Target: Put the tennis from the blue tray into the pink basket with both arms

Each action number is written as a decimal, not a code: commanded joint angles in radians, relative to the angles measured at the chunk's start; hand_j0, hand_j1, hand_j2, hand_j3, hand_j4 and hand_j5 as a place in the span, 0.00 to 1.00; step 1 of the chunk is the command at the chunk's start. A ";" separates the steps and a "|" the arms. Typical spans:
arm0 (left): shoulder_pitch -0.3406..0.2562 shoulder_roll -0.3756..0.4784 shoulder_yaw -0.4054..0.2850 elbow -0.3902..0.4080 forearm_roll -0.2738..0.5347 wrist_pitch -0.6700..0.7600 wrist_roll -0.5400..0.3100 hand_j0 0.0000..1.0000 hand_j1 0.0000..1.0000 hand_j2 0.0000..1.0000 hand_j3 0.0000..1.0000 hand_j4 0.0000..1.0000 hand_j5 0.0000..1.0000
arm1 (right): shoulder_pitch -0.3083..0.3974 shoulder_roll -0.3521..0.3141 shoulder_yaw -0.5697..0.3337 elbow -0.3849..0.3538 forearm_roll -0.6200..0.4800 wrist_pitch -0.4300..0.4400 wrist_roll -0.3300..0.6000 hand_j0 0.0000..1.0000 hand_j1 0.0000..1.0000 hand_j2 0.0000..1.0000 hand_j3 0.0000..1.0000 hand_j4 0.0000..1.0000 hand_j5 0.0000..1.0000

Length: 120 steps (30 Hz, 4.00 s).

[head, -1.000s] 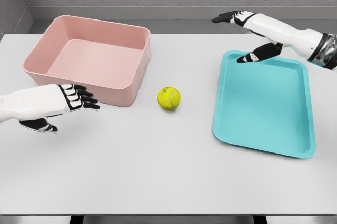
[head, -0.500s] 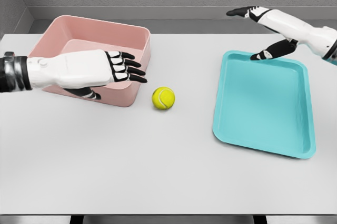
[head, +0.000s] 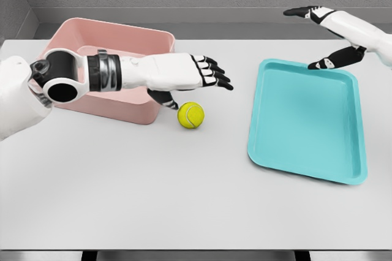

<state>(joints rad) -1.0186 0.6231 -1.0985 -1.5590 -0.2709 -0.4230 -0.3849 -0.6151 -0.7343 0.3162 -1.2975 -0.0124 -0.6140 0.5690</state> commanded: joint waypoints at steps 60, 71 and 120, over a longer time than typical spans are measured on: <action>-0.002 -0.092 -0.201 0.183 -0.110 0.079 -0.025 0.98 0.98 0.98 0.98 0.98 0.98 | 0.034 -0.103 -0.040 0.073 -0.018 0.003 0.018 1.00 1.00 1.00 1.00 1.00 1.00; -0.002 -0.095 -0.204 0.181 -0.146 0.078 -0.025 0.80 0.80 0.80 0.80 0.80 0.80 | 0.035 -0.105 -0.040 0.083 -0.018 0.003 0.018 1.00 1.00 1.00 1.00 1.00 1.00; -0.101 0.127 0.117 0.339 0.041 -0.188 -0.014 0.34 0.34 0.34 0.34 0.34 0.34 | 0.037 -0.122 -0.058 0.087 -0.020 0.003 0.042 1.00 1.00 1.00 1.00 1.00 1.00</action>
<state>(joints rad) -1.1167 0.7610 -0.9972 -1.3174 -0.2262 -0.6117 -0.3994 -0.5783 -0.8529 0.2616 -1.2095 -0.0240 -0.6138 0.6054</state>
